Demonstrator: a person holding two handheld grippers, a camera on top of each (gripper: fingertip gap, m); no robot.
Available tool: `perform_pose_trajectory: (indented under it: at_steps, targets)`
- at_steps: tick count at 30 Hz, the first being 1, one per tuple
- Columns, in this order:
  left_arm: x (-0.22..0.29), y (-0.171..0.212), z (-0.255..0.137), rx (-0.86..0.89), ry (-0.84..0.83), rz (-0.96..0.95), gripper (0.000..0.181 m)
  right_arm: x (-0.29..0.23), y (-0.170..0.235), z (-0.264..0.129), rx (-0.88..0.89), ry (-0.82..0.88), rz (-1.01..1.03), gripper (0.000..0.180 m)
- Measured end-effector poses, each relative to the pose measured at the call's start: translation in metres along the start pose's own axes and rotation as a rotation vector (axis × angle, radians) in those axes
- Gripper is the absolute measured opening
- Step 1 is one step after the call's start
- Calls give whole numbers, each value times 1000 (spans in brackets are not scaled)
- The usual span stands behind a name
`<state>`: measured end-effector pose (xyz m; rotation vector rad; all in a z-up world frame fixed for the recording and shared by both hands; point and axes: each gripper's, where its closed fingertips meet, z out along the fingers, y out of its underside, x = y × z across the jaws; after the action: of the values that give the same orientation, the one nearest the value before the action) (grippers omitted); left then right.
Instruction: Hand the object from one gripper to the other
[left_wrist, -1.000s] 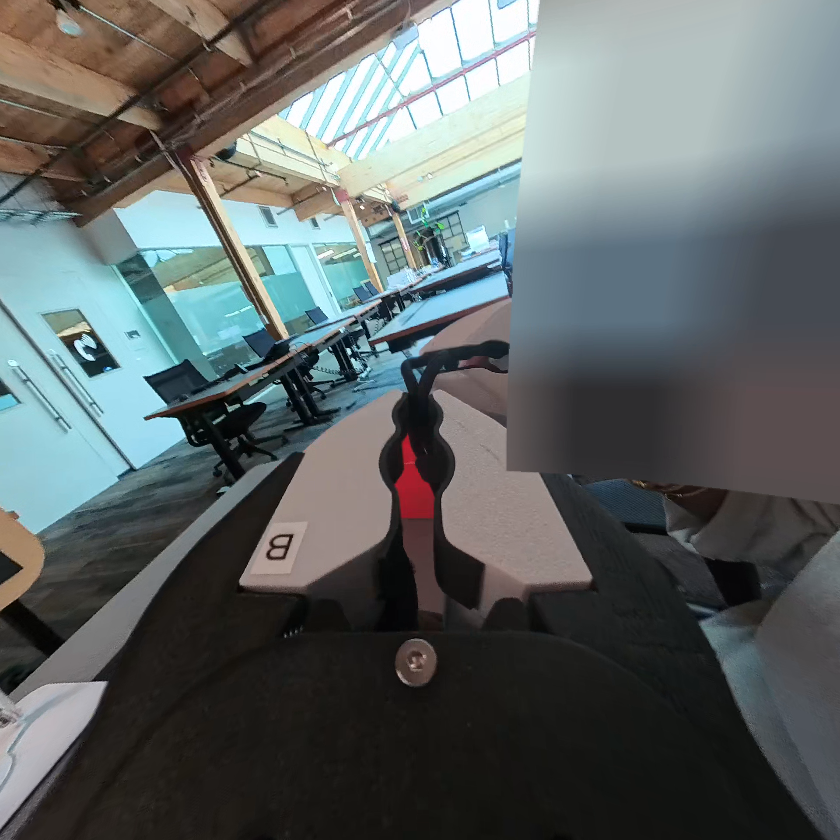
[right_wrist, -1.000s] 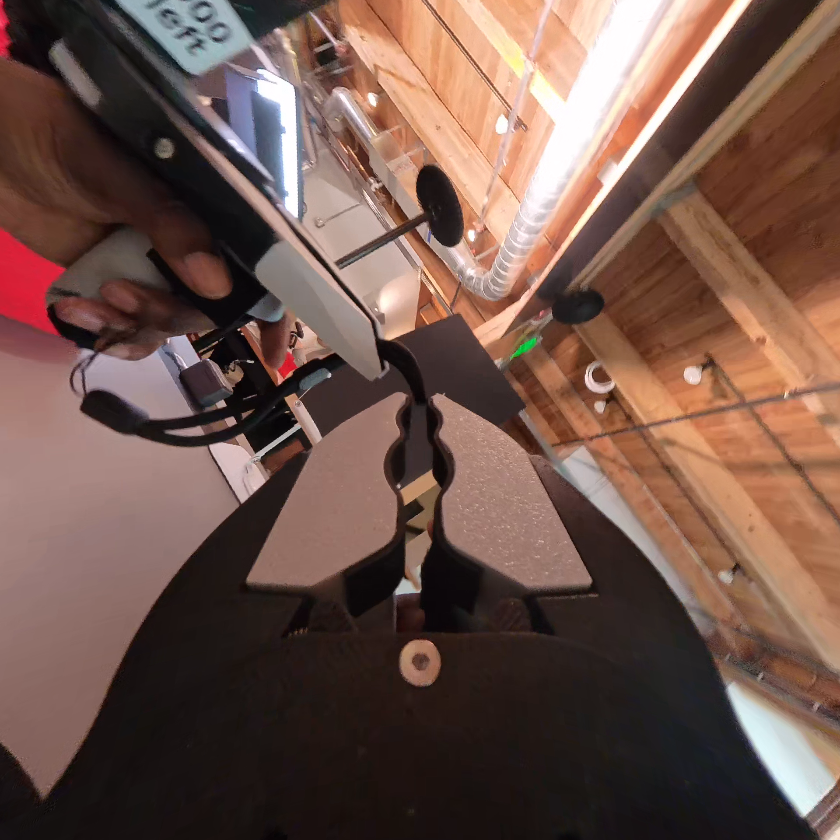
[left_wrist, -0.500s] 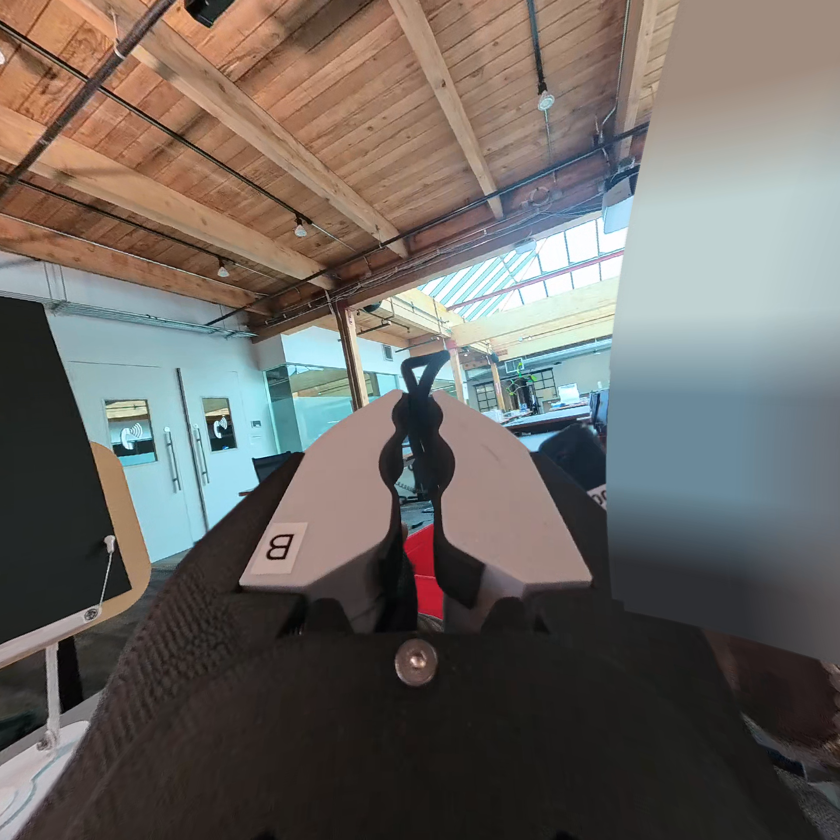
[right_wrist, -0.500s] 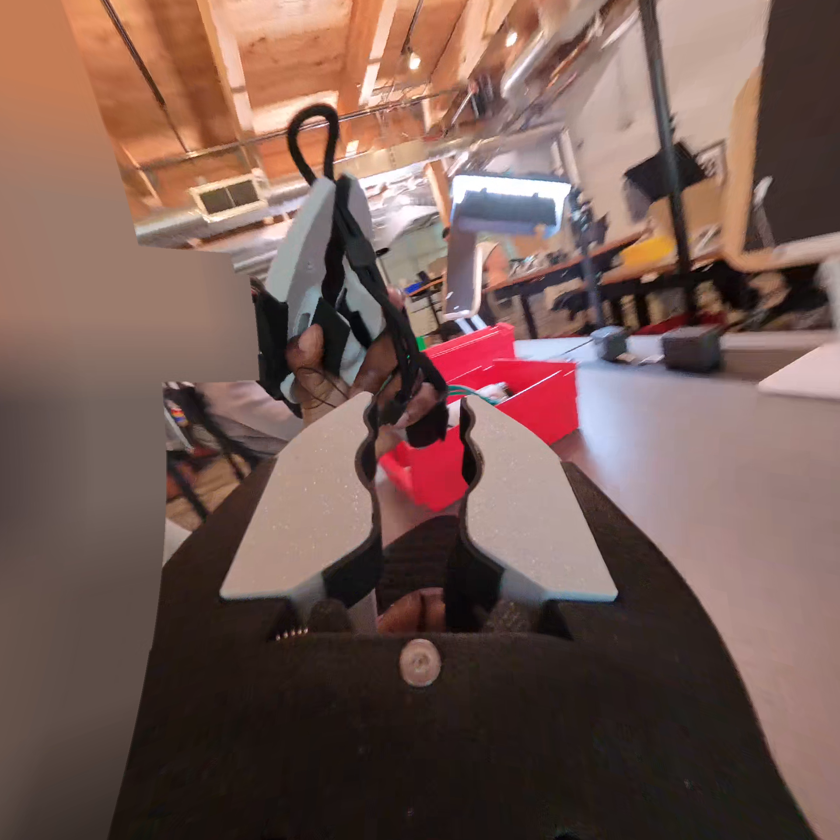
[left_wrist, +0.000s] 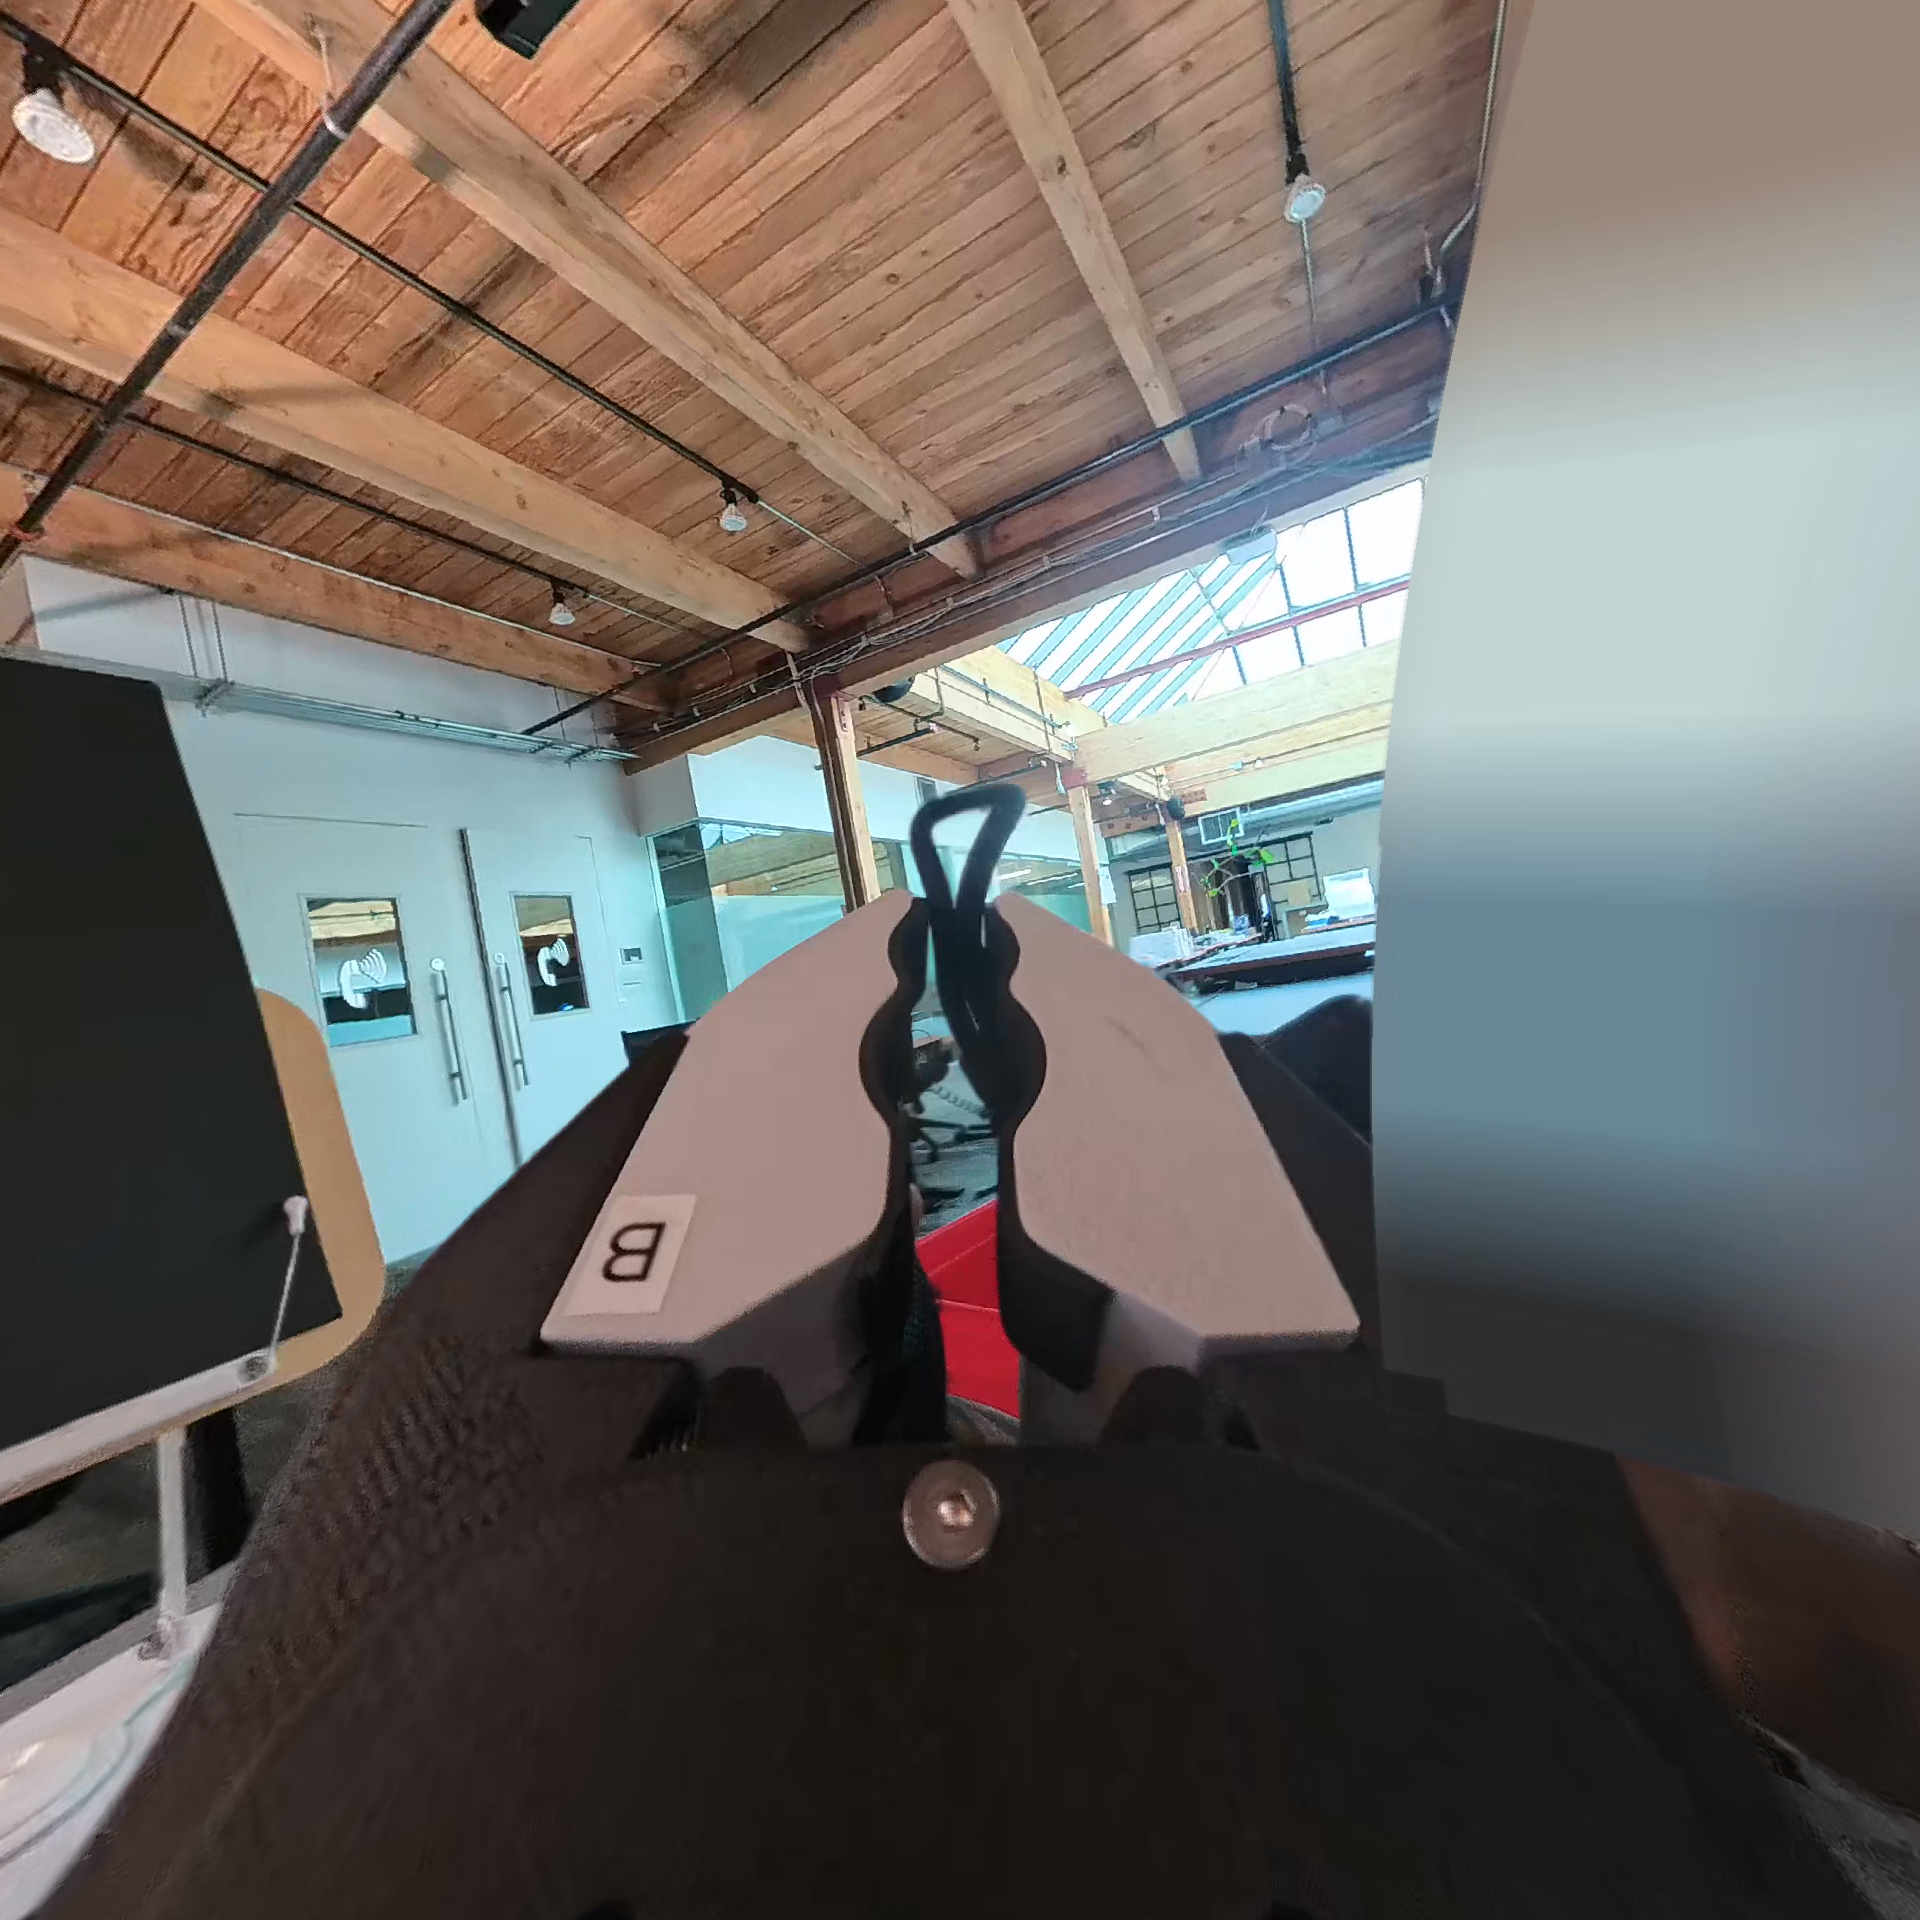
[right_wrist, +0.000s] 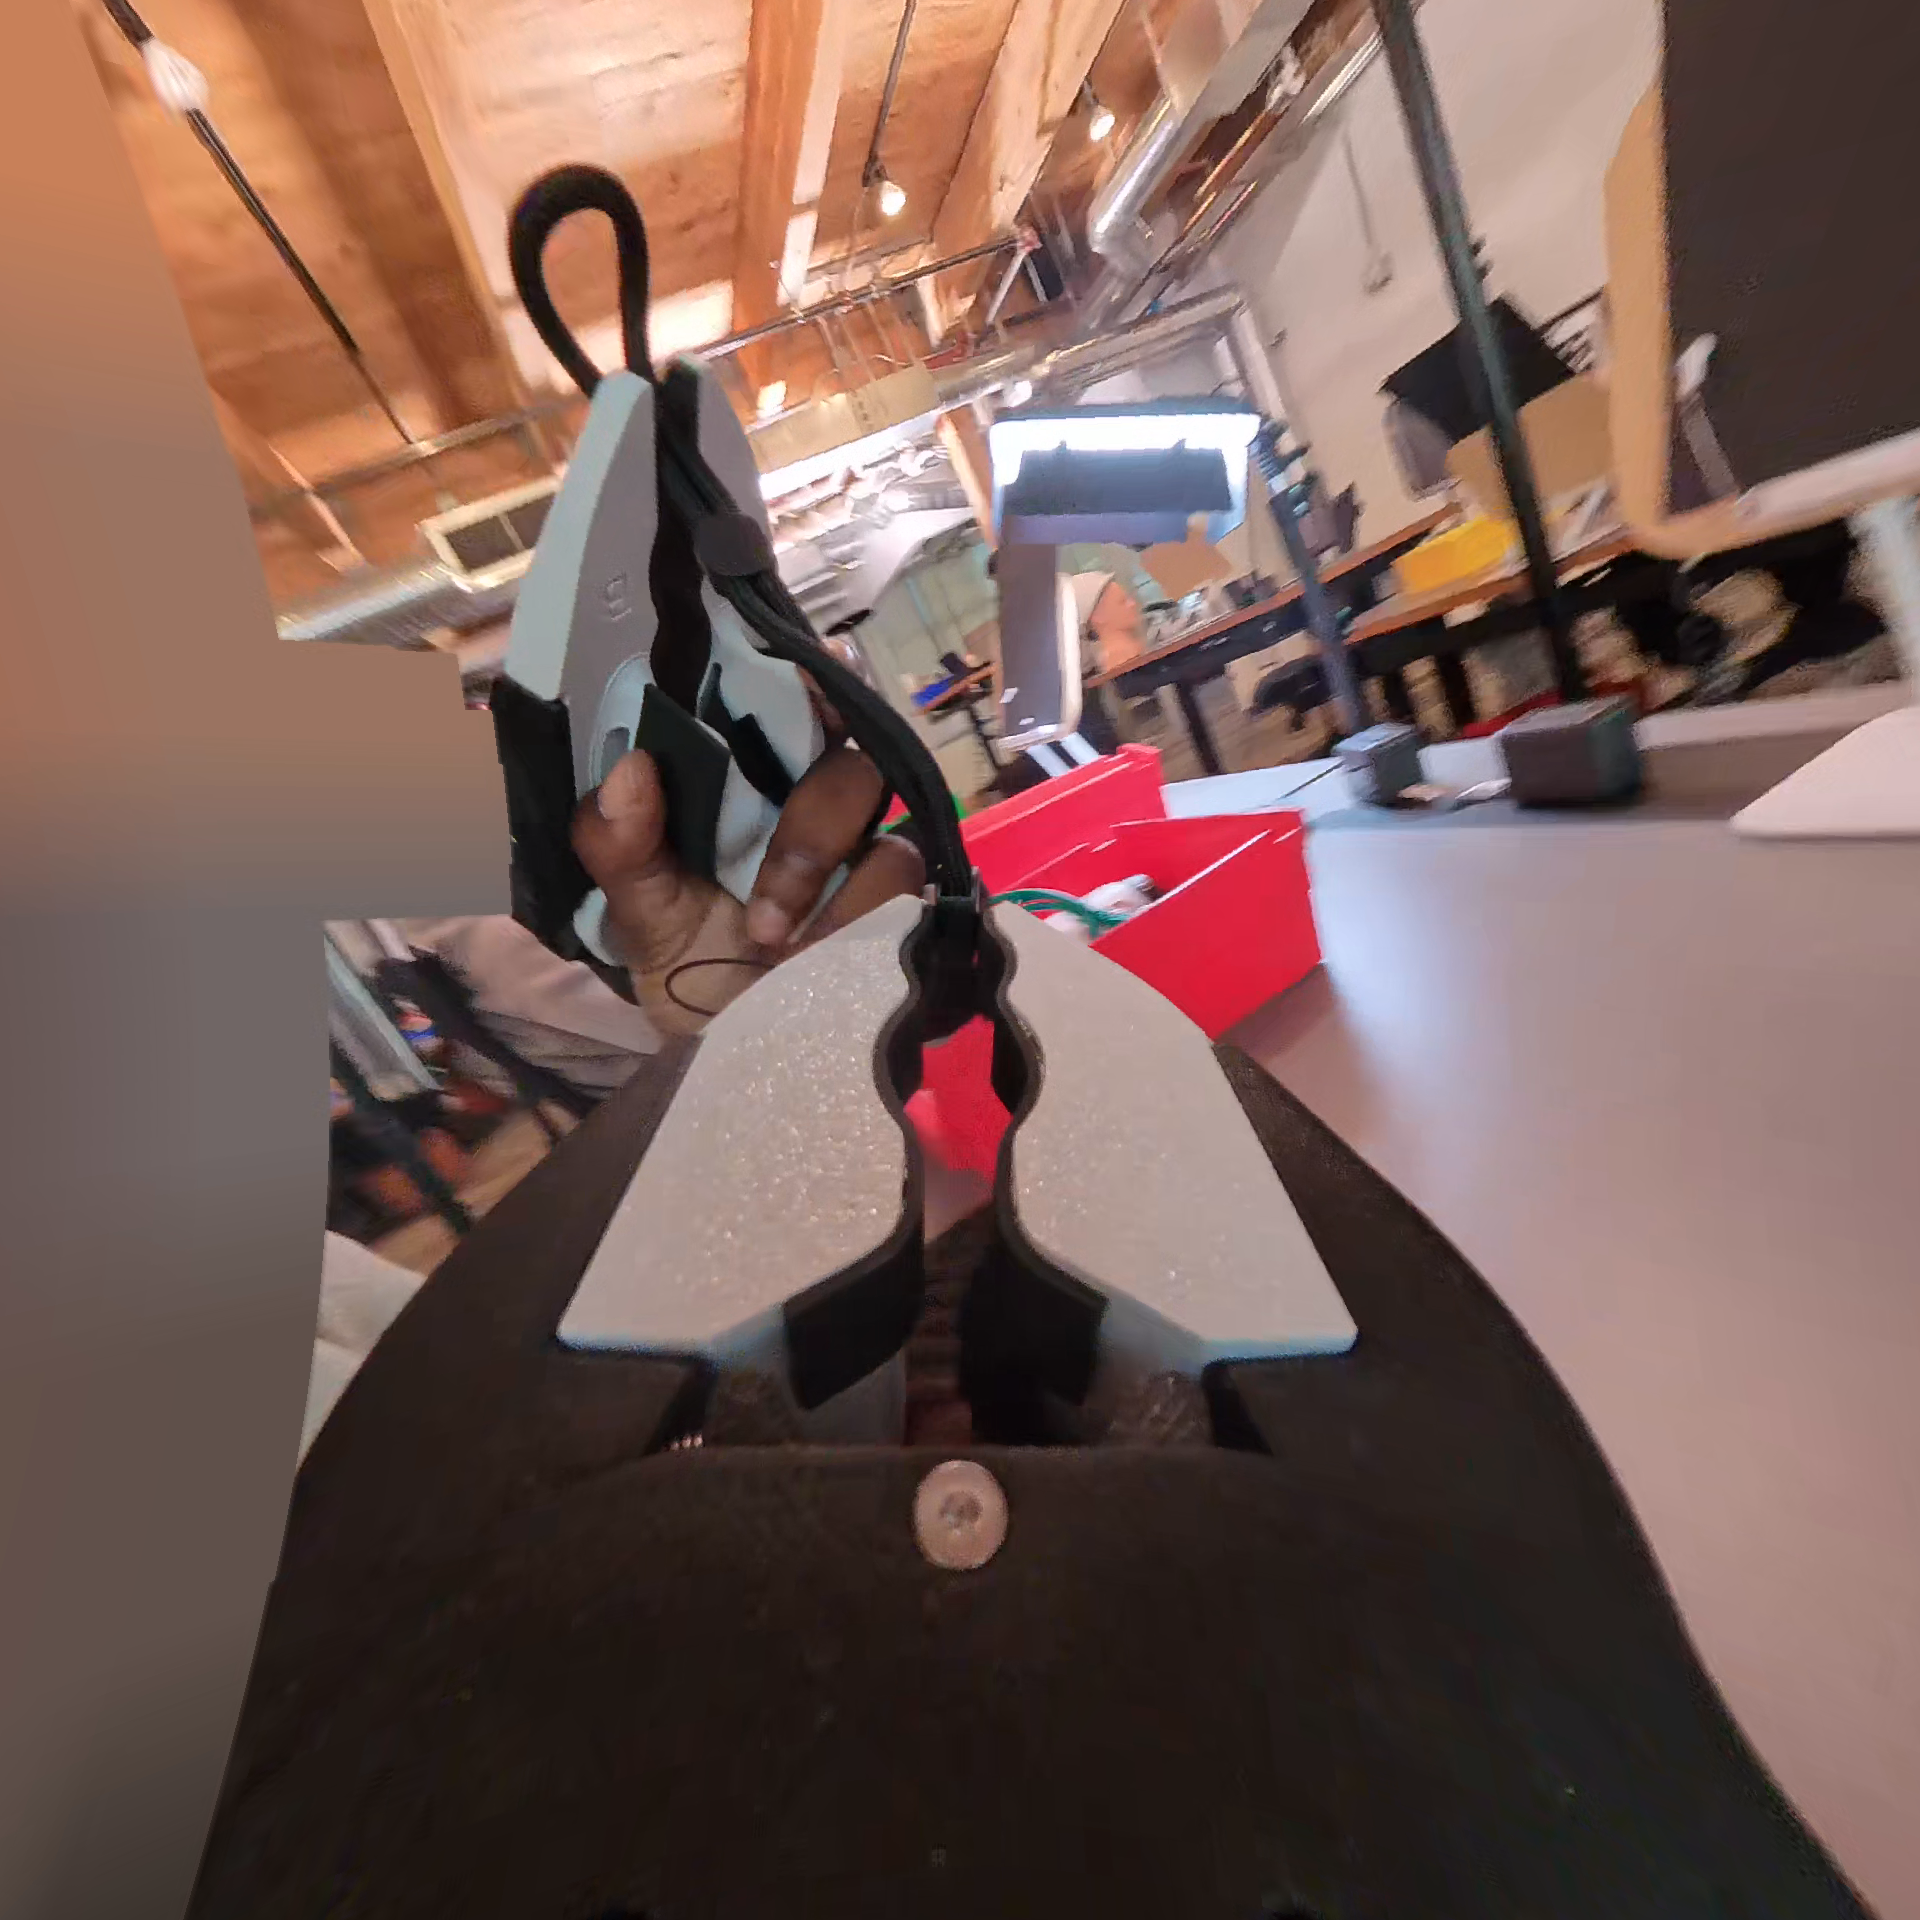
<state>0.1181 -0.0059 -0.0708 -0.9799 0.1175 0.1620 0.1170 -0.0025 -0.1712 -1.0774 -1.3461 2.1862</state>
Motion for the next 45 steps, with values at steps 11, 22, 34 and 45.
perform_pose_trajectory:
  at_steps: [11,22,34,45]
  targets:
    - [-46,-29,-33,8,-37,-70,43,23,-65,-44,-39,601,-1294,7]
    - [42,60,-6,-423,256,160,39,-1,-60,-40,-92,731,-1930,7]
    - [51,72,-6,-493,289,157,7,-8,-49,-35,-111,698,-2028,7]
    - [-4,8,-4,-115,21,-15,6,4,-61,-39,48,412,-936,43]
